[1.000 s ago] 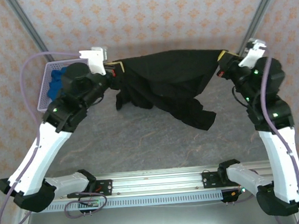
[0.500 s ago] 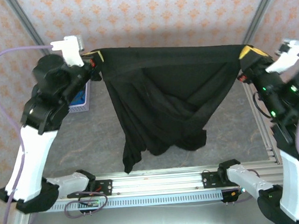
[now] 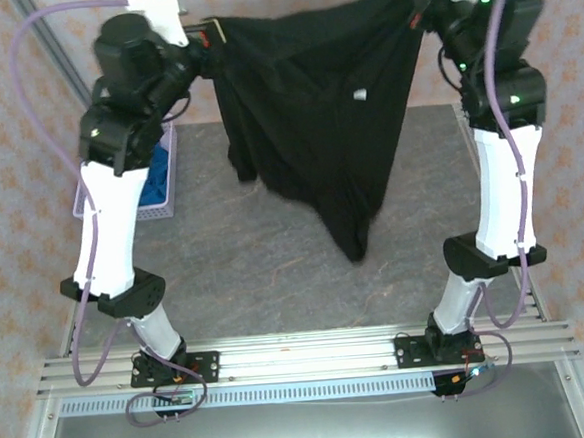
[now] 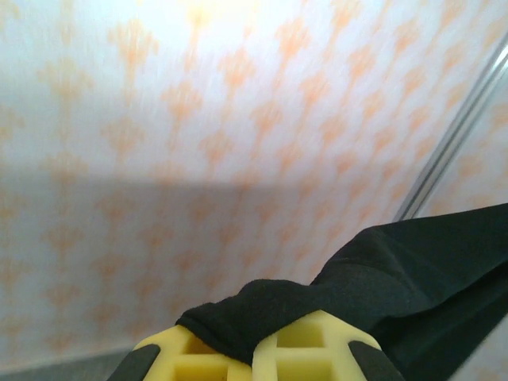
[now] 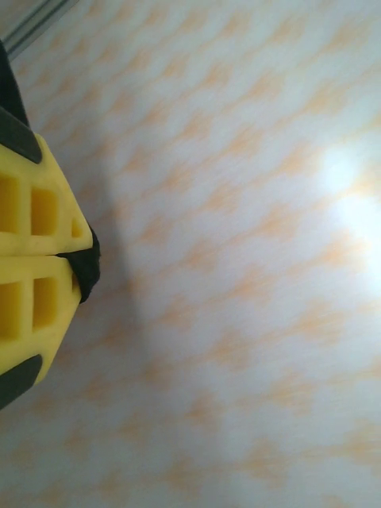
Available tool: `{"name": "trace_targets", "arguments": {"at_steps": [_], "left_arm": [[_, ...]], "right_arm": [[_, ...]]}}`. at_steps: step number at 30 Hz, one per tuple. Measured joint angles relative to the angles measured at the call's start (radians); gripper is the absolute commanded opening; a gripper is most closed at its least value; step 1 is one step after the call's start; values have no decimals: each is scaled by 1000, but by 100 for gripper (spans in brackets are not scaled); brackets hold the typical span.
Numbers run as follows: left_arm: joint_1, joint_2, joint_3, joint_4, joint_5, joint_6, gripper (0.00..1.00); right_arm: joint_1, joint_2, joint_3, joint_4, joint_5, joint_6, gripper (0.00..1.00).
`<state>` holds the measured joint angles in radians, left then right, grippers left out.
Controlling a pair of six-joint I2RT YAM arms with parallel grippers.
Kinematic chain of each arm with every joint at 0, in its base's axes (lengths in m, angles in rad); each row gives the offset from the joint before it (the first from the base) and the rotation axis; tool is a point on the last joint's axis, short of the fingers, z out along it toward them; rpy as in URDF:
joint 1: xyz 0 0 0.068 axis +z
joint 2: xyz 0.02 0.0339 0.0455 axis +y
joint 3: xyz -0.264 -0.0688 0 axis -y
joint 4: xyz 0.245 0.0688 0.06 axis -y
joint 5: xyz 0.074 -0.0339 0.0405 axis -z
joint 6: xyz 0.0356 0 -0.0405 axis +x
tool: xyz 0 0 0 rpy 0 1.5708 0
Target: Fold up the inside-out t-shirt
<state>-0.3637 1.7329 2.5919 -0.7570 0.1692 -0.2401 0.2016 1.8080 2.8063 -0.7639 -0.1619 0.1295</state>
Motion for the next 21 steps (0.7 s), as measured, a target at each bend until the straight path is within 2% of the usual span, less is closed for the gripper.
{"name": "trace_targets", "arguments": {"at_steps": [2,4,9,12,14,15,17,18,21], "left_arm": [[0,-68,-26,7,10,0,0],[0,-162,-142,39,16,-1,0],[0,-451,-767,210,37,-37,0],[0,-518,-1148,295,52,-82,1],[-11,-488,-1397,352,61,-118,9],[-18,-459,-1488,367,63,-129,13],[-46,-377,-1665,377,67,-154,25],[-60,-349,-1720,376,68,-166,30],[-97,-326,-1805,373,67,-187,58]], "right_arm": [[-1,-18,76,-11,-18,-1,0],[-1,-43,107,-32,-37,-5,0],[6,-28,138,-193,-102,-45,0],[47,51,142,-373,-95,-94,0],[95,67,-39,-423,-56,-125,0],[113,51,-182,-394,-44,-133,0],[145,11,-579,-313,-23,-142,0],[152,8,-702,-305,-13,-143,0],[153,3,-987,-291,35,-146,0]]}}
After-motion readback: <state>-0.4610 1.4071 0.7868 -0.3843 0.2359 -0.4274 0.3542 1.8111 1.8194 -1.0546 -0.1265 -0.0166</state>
